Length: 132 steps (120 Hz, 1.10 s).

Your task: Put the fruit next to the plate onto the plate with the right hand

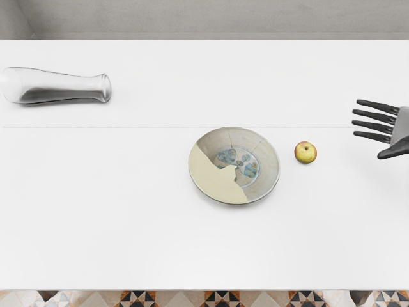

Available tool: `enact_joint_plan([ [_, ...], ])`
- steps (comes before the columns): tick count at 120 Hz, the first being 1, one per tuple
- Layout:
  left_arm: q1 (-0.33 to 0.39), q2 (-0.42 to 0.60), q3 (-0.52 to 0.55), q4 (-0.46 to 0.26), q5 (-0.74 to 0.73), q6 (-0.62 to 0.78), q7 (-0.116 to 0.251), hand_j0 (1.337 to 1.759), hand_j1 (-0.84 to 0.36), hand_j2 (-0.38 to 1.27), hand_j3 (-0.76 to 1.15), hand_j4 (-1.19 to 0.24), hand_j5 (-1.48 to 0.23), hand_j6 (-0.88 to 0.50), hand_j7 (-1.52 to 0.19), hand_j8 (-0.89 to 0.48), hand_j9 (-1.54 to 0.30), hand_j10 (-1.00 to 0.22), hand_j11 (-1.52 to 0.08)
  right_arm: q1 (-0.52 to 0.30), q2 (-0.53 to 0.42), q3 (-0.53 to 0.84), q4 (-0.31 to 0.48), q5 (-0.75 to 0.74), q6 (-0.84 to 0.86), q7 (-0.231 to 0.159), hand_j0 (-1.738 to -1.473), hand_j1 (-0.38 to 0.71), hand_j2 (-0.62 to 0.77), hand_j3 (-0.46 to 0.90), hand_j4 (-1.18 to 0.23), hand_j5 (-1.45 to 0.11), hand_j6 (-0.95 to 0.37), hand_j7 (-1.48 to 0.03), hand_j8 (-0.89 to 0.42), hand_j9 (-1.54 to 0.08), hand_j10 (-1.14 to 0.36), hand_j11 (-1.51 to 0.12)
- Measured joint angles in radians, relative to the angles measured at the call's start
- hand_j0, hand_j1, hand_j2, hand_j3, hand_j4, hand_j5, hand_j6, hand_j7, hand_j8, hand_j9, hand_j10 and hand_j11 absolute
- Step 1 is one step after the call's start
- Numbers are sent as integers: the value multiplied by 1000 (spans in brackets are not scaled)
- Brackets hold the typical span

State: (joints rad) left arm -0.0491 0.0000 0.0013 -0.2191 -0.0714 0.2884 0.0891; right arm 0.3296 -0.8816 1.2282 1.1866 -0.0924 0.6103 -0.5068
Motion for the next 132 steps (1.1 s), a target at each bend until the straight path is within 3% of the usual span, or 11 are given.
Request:
enact_joint_plan([
  [11,0,0,0,0,0,0,0,1658,349,0,0,0,0,-1,0,-1,0,0,0,8,5,1,1,1,1,-2,-1658,-321,-2,0,-24,-32,-22,-33,-22,-32,-23,-33],
  [28,0,0,0,0,0,0,0,1658,349,0,0,0,0,-1,0,-1,0,0,0,101,53,-11,41,-29,1,-5,-1658,-320,-3,0,-24,-33,-23,-33,-23,-33,-24,-33],
  [41,0,0,0,0,0,0,0,1658,349,0,0,0,0,-1,0,-1,0,0,0,152,65,-17,194,-244,1,-9,-1658,-316,-4,0,-27,-36,-26,-36,-26,-36,-27,-37],
  [50,0,0,0,0,0,0,0,1658,349,0,0,0,0,-1,0,-1,0,0,0,177,78,-37,281,-409,-10,-48,-1658,-314,-4,0,-30,-39,-29,-39,-29,-39,-29,-39],
  [70,0,0,0,0,0,0,0,1658,349,0,0,0,0,-1,0,-1,0,0,0,261,126,-188,390,-726,-266,-93,-1658,-310,-5,0,-34,-44,-34,-44,-34,-44,-34,-44],
  [92,0,0,0,0,0,0,0,1658,349,0,0,0,0,-1,0,-1,0,0,0,367,185,-436,416,-980,-551,-102,-1658,-294,-8,0,-48,-61,-49,-61,-48,-61,-48,-61],
  [114,0,0,0,0,0,0,0,1658,349,0,0,0,0,-1,0,-1,0,0,0,384,227,-559,404,-1094,-785,-104,-1658,-260,-13,0,-77,-98,-78,-98,-78,-98,-77,-98],
  [132,0,0,0,0,0,0,0,1658,349,0,0,0,0,-1,0,0,0,0,0,378,275,-640,354,-1124,-858,-104,-1658,-241,-16,0,-94,-119,-95,-118,-94,-119,-93,-119],
])
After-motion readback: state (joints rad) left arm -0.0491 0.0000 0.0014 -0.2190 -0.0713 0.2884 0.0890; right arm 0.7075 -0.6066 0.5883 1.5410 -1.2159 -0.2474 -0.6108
